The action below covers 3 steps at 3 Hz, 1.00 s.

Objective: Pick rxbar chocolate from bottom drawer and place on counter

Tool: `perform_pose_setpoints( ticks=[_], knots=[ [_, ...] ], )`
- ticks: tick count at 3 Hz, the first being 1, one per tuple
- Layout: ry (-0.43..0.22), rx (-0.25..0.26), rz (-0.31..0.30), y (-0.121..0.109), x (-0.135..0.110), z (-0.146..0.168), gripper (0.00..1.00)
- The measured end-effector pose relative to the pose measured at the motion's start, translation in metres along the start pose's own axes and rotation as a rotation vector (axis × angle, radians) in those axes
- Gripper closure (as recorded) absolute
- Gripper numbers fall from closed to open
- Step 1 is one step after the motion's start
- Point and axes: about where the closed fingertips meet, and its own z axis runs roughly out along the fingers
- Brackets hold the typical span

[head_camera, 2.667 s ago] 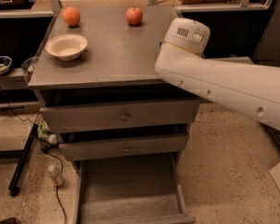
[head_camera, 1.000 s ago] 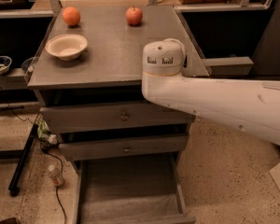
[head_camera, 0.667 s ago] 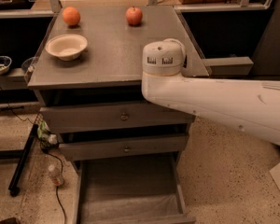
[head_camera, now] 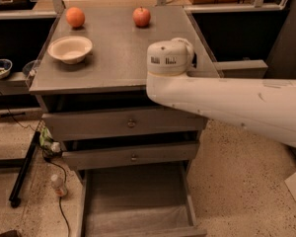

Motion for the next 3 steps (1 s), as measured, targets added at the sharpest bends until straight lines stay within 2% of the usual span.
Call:
perform_pose_setpoints(
  ticks=[1, 3],
  knots=[
    [0.001, 0.044, 0.022, -0.012, -0.013, 0.034, 1.00],
    [0.026, 0.008, 0.019, 0.005, -0.007, 0.032, 1.00]
  ],
)
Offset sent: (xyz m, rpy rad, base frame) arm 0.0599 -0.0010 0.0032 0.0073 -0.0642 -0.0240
